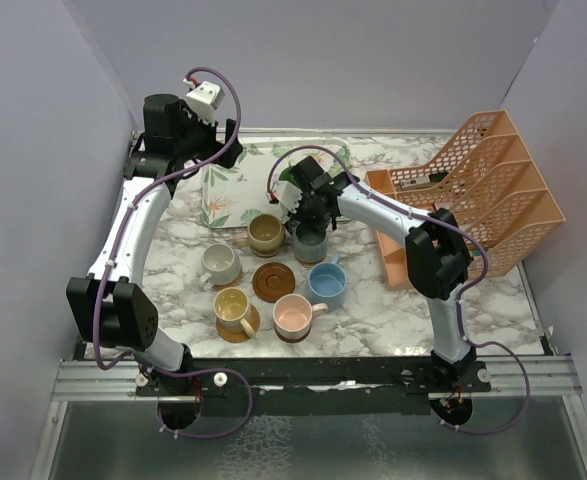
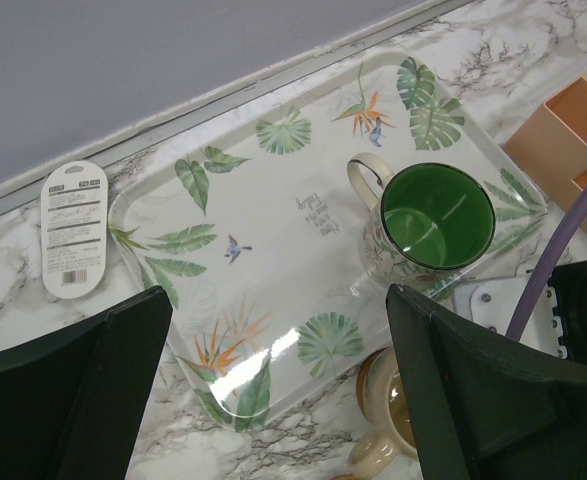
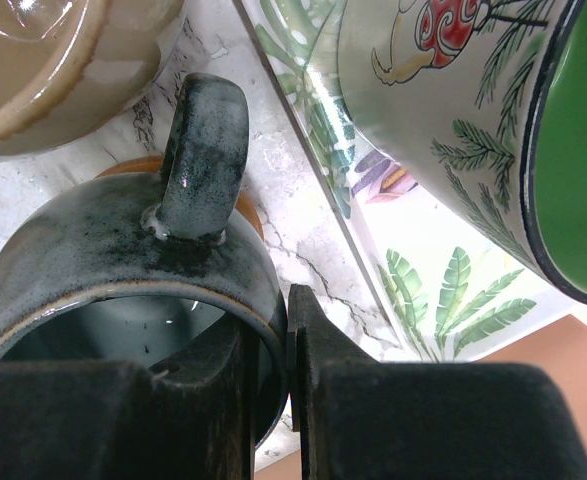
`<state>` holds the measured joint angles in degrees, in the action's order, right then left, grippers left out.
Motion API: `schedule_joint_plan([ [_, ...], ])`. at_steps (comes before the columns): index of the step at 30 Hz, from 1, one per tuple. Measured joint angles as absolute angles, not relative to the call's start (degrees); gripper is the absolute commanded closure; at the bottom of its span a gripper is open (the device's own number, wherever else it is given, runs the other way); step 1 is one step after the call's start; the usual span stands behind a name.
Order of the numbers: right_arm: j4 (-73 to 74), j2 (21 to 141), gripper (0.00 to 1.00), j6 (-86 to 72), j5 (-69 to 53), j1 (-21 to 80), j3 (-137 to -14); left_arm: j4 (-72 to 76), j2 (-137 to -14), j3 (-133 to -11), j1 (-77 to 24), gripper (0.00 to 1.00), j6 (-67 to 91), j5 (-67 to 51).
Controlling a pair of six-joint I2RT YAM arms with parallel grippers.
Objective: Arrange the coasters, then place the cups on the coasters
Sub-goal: Place the cup on the coaster.
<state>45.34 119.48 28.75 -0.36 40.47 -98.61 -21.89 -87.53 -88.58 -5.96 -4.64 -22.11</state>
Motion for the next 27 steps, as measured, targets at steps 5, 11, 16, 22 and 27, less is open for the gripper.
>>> schedule_joint_plan([
  [5,45.2,119.5,0.93,28.8,-0.1,40.6,-98.5,-21.9,-87.5,-88.6,-6.0,0.07,-4.6,-22.1],
  [11,44.9,119.5,0.92,28.8,0.2,40.6,-98.3,-21.9,-87.5,-88.6,-6.0,0.07,-4.6,-22.2],
  [16,44.9,119.5,0.9,28.8,0.3,40.6,-98.3,-21.9,-87.5,-88.5,-6.0,0.07,-4.6,-22.6],
  [22,44.9,119.5,0.86,28.8,0.3,40.6,-98.3,-21.9,-87.5,-88.2,-6.0,0.07,-4.6,-22.7],
  [27,45.0,119.4,0.82,28.8,0.3,40.6,-98.3,-21.8,-87.5,-88.1,-6.0,0.07,-4.7,-22.7],
])
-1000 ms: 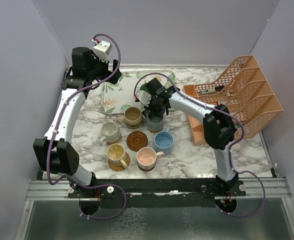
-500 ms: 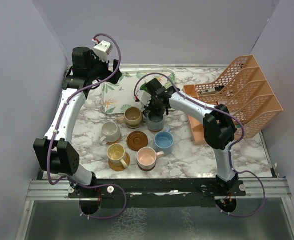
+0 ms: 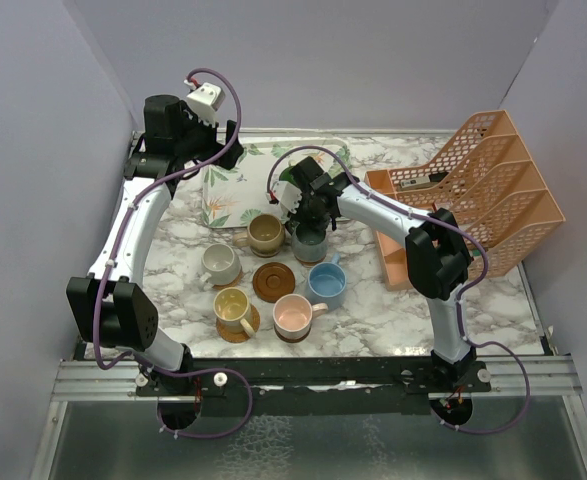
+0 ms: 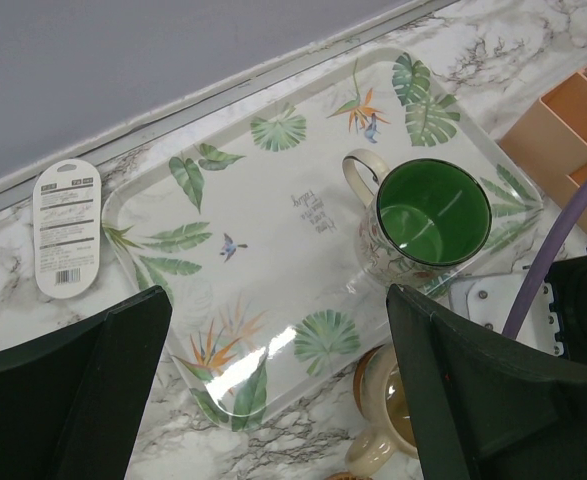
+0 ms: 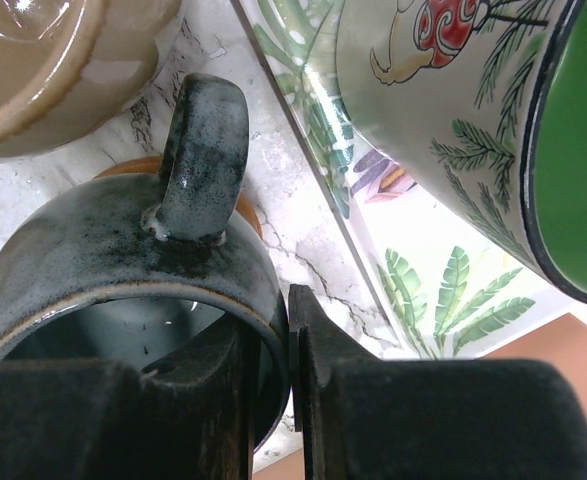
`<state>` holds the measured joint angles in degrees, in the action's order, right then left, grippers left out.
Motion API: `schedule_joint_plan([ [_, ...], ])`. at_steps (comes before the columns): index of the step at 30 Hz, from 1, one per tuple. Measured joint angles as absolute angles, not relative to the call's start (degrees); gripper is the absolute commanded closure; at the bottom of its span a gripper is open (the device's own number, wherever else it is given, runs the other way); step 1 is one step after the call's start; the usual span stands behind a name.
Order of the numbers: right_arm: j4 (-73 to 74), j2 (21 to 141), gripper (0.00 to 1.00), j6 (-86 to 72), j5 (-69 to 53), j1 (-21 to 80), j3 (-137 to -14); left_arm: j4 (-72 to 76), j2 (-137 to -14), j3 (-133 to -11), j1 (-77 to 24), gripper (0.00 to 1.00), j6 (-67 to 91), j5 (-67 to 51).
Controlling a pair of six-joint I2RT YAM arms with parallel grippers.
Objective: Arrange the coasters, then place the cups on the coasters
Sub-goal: Place the cup on the coaster.
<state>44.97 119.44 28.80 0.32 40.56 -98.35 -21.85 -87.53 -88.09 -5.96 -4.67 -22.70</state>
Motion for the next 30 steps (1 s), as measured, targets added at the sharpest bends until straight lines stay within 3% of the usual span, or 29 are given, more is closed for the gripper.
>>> schedule_joint_plan([
  [23,46.4,114.5,0.59,28.9,0.4,40.6,-99.4,-20.6,-87.5,-86.3,-6.0,0.06,-4.7,-22.8],
  [30,46.0,110.9,0.57,26.9,-1.0,39.4,-104.5,-18.4,-87.7,-84.9,-6.0,0.06,-3.9,-22.7],
])
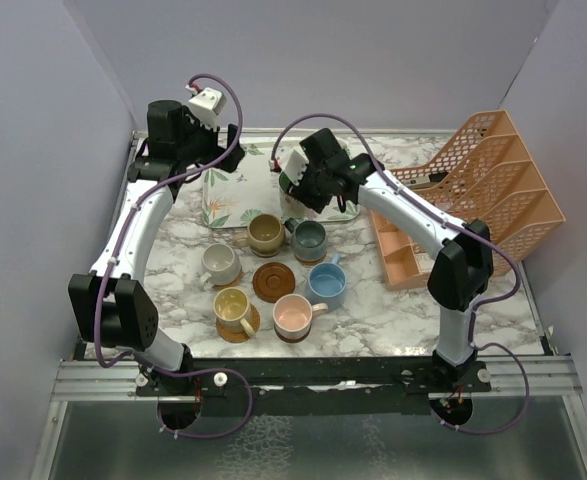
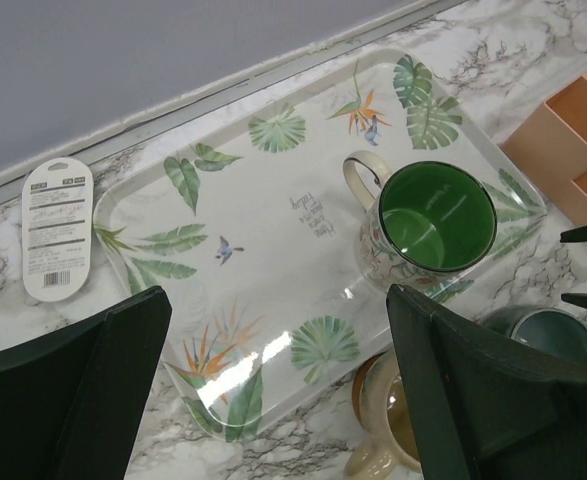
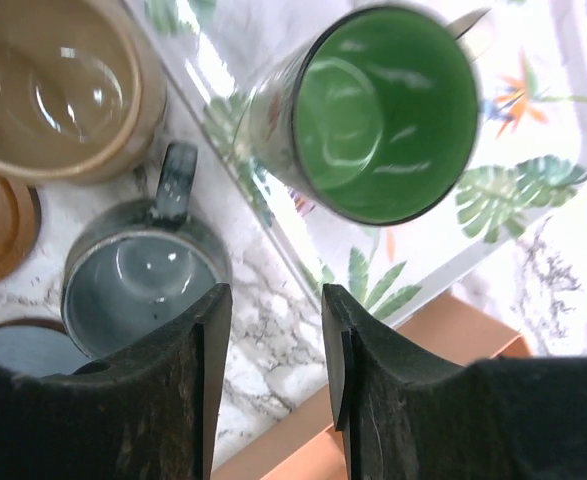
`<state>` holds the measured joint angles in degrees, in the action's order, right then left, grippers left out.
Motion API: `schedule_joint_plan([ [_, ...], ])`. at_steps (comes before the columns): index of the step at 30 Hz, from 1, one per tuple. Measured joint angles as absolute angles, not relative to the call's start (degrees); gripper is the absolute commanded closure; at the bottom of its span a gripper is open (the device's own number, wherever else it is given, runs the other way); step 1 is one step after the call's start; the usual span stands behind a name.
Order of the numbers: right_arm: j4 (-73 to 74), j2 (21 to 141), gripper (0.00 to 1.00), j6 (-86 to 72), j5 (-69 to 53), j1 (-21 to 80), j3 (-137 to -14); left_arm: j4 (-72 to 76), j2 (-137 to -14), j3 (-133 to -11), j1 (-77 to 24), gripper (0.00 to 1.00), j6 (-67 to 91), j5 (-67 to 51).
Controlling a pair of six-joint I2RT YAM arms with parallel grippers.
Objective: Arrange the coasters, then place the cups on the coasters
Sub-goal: Place the cup on the coaster, then pick up the cup from the tray.
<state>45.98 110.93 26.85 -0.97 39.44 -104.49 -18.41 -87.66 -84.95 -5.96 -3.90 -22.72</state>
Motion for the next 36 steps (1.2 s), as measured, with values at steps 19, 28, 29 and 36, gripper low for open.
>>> schedule_joint_plan([
  [19,30.3,97.0,0.56,18.5,-15.7,18.2,-86.1,-9.1,-100.0,-85.4,-14.0,0.07,1.8,-22.1],
  [28,25.7,94.9,0.56,16.8,-21.8,14.7,-75.6,-9.6,-106.1,-89.5,-18.7,0.17,0.5,-18.6],
  [29,25.5,94.9,0.56,16.8,-22.1,14.6,-75.5,-9.9,-106.8,-90.3,-19.0,0.19,0.4,-18.3],
  [36,23.6,94.1,0.56,16.7,-23.9,14.5,-75.3,-12.8,-111.0,-95.9,-20.8,0.33,-0.2,-14.6],
])
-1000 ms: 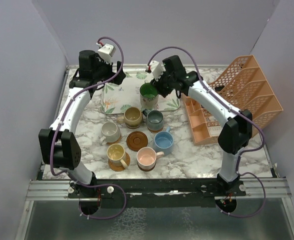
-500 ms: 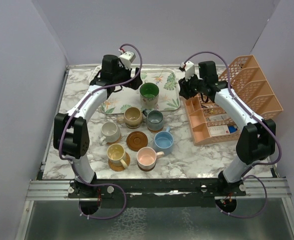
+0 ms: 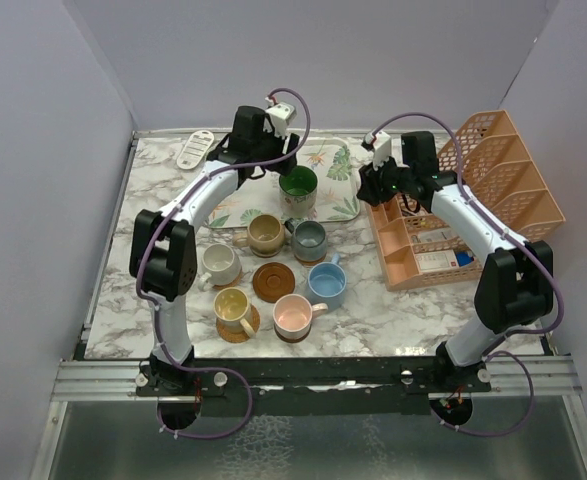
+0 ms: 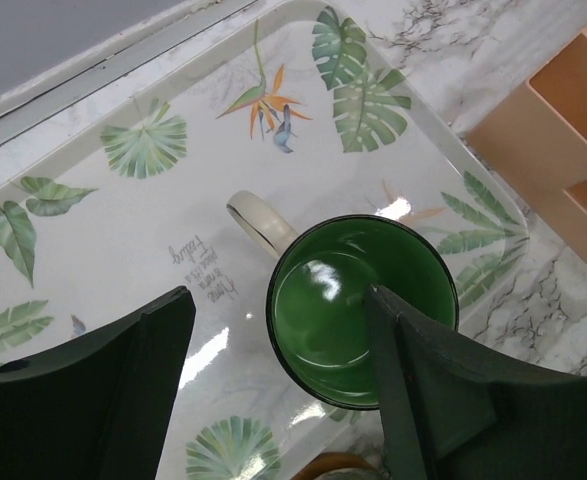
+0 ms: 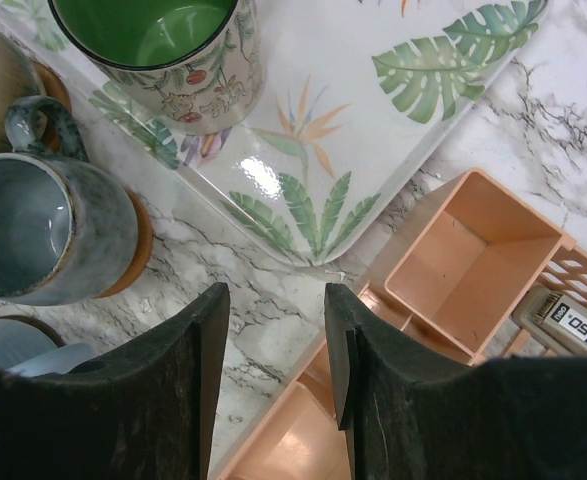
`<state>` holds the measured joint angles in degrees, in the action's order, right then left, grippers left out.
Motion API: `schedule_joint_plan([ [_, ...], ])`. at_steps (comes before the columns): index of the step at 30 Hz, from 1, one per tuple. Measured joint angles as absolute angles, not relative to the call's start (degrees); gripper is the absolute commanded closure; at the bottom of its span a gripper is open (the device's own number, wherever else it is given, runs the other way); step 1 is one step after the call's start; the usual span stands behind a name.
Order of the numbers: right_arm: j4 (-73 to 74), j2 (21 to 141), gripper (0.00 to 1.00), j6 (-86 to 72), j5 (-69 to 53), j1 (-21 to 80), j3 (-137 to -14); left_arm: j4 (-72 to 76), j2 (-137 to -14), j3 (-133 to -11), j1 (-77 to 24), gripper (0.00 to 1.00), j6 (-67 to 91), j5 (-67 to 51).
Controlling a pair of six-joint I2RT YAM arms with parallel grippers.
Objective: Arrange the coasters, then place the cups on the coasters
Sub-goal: Pick up the cup from the tray.
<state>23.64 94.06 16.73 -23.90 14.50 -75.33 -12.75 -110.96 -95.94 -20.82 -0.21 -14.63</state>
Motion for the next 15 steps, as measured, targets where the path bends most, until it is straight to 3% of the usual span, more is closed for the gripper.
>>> schedule_joint_plan([
  [15,22.7,94.0,0.56,17.4,-25.0,14.5,-74.1,-19.3,-118.5,-101.8,-23.4,0.57,-3.0,-7.8],
])
